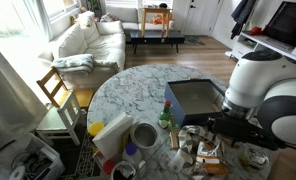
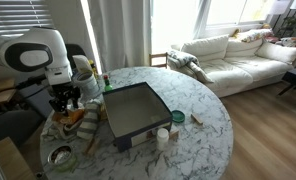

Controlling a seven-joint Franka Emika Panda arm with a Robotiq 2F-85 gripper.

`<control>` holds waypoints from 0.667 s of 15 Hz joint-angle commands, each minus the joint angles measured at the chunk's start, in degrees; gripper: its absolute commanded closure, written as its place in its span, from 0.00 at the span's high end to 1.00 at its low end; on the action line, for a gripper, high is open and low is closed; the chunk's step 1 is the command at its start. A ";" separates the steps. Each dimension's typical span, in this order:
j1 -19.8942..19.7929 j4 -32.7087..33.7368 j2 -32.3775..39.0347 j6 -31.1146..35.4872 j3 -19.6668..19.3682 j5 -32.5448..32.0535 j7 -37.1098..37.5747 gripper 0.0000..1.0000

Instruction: Wrap the Cheetos packet in the striped cloth then put them in the box

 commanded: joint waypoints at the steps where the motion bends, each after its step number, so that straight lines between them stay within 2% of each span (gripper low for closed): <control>1: 1.33 3.93 -0.43 -5.86 2.04 -3.03 4.05 0.95; 2: 1.91 5.26 -0.02 -6.93 2.45 -2.86 4.15 1.00; 4: 3.25 7.58 1.99 -7.24 3.17 -2.18 3.25 1.00; 5: 4.41 7.91 3.13 -5.02 3.17 -0.51 1.36 1.00; 7: 5.79 8.58 6.16 -2.82 4.36 -1.39 2.69 1.00; 8: 5.28 7.40 2.34 -4.87 3.10 -1.30 2.25 1.00; 10: 6.46 7.90 4.50 -3.80 3.58 -1.29 2.37 1.00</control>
